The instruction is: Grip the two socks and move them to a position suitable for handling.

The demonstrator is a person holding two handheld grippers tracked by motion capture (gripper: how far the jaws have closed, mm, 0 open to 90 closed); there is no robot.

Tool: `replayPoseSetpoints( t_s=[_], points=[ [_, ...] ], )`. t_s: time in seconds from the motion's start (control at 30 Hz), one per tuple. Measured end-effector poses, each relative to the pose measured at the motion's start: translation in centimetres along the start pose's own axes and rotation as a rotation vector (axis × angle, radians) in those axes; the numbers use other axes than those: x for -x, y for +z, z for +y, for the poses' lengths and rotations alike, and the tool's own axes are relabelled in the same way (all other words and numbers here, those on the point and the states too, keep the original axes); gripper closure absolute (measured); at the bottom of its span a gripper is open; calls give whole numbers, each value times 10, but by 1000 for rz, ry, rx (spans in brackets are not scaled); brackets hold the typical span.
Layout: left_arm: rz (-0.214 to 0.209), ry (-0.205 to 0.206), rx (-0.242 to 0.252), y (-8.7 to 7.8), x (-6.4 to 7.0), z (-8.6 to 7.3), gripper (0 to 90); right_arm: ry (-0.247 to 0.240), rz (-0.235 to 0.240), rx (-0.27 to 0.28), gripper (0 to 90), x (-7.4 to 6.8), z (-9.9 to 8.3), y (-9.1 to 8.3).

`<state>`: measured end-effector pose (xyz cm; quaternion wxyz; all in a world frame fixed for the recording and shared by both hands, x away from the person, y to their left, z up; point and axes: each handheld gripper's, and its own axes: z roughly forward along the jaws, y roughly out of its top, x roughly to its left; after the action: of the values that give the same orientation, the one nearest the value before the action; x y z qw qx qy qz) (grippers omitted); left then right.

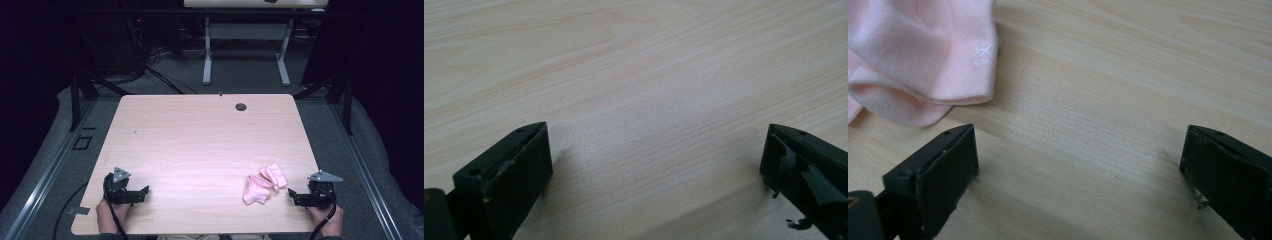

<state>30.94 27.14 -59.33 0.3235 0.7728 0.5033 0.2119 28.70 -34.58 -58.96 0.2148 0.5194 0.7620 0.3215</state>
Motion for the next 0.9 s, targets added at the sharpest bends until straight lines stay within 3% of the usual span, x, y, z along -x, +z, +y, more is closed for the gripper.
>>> replayPoseSetpoints(
  t_s=[0.63, 0.9],
  points=[
    [1, -1, 1, 0, 0, 0, 3, 11, -12, -8, 0, 0, 2, 0],
    [2, -2, 0, 0, 0, 0, 5, 54, 31, 4, 0, 5, 3, -3]
  ],
)
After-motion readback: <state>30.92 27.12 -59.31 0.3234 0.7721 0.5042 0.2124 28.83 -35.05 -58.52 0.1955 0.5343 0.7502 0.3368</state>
